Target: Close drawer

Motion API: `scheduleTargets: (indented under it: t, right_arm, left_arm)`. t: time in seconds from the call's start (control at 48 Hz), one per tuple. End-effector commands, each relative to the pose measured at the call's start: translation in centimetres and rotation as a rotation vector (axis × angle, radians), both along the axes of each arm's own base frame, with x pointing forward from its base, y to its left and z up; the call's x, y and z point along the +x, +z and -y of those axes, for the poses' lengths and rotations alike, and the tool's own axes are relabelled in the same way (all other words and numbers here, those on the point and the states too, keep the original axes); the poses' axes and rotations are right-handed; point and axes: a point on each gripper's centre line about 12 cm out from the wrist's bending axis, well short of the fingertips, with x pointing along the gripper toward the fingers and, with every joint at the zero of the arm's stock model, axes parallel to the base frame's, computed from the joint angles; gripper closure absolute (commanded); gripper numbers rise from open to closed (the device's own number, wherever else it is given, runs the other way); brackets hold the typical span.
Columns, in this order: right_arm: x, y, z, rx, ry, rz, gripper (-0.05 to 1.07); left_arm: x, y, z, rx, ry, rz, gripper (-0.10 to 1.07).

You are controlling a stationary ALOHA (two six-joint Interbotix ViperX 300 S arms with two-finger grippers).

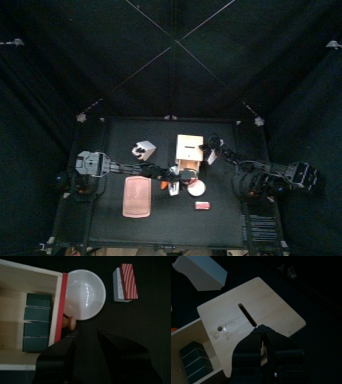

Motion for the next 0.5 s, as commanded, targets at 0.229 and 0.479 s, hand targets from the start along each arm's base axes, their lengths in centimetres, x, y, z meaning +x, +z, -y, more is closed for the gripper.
scheduleTargets:
  t: [0.229,0.479]
  right_arm:
    - [0.5,0.0,0.3,-0.002,0.003,-0.005,1.01]
    - [0.6,-0.7,0.3,0.019,0.004,-0.037,1.01]
  left_arm:
    - [0.3,1.0,-2.0,0.005,0.042,0.035,0.22]
    - [0.4,0.7,-2.5,0.007,0.053,0.037,0.22]
